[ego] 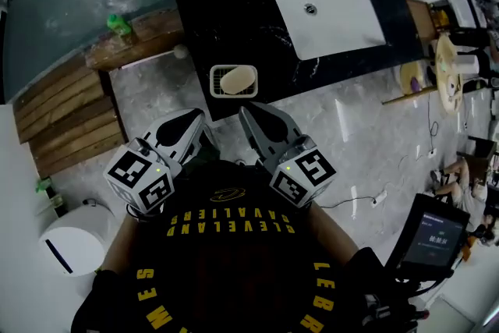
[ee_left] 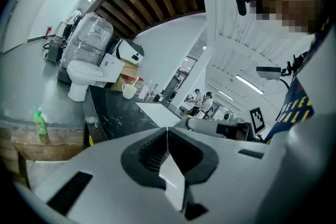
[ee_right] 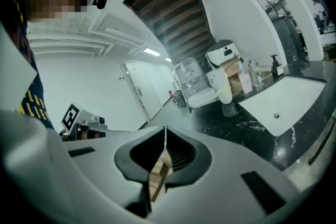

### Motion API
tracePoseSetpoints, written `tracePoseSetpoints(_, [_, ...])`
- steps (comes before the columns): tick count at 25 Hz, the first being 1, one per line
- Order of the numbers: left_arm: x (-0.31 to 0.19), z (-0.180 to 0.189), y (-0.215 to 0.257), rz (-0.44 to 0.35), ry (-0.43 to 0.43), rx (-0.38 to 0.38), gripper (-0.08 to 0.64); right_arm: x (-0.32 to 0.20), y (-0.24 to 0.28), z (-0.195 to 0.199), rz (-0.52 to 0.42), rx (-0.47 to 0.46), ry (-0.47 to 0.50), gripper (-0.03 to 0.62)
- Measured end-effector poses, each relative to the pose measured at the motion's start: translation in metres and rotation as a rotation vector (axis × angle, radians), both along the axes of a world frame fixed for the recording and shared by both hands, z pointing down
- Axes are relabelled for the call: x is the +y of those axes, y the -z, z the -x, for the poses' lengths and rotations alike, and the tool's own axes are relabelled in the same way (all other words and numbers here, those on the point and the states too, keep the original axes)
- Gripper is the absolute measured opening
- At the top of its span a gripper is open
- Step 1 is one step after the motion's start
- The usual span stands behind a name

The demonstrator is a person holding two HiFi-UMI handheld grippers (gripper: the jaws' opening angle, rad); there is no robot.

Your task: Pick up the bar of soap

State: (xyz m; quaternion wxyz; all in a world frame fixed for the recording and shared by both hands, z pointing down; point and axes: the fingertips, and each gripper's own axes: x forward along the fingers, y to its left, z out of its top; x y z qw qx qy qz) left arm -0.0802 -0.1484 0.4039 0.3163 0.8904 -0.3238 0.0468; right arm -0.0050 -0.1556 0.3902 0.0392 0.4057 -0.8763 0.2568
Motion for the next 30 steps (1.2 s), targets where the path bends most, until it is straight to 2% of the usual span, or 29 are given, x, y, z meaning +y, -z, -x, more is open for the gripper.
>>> tracePoseSetpoints(7, [-0.03,0.016,-0.007,0.005,-0.052,0.028,0.015,-0.032,-0.012,0.008,0.027,0.062,-0.082,0.021])
tracePoseSetpoints(11, [-0.037,0.021,-0.012,0.021,-0.063,0.032,0.015,-0.05,-0.022,0.001,0.026,0.152,-0.06,0.021])
tracePoseSetpoints(17, [-0.045,0.027,-0.02,0.039,-0.016,0.022,0.014,-0.07,-0.049,-0.002,-0.039,0.417,0.14,0.034])
tracePoseSetpoints(19, [-0.045,0.026,-0.02,0.042,0.0,0.02,0.015,-0.069,-0.062,-0.002,-0.049,0.505,0.224,0.084])
tracePoseSetpoints(24, [-0.051,0.017,-0.021,0.047,0.031,0.01,0.015,-0.071,-0.089,-0.005,-0.095,0.703,0.429,0.164])
tracePoseSetpoints(30, [-0.048,0.011,-0.019,0.037,0.065,-0.005,0.014,-0.067,-0.112,-0.011,-0.118,0.884,0.62,0.264])
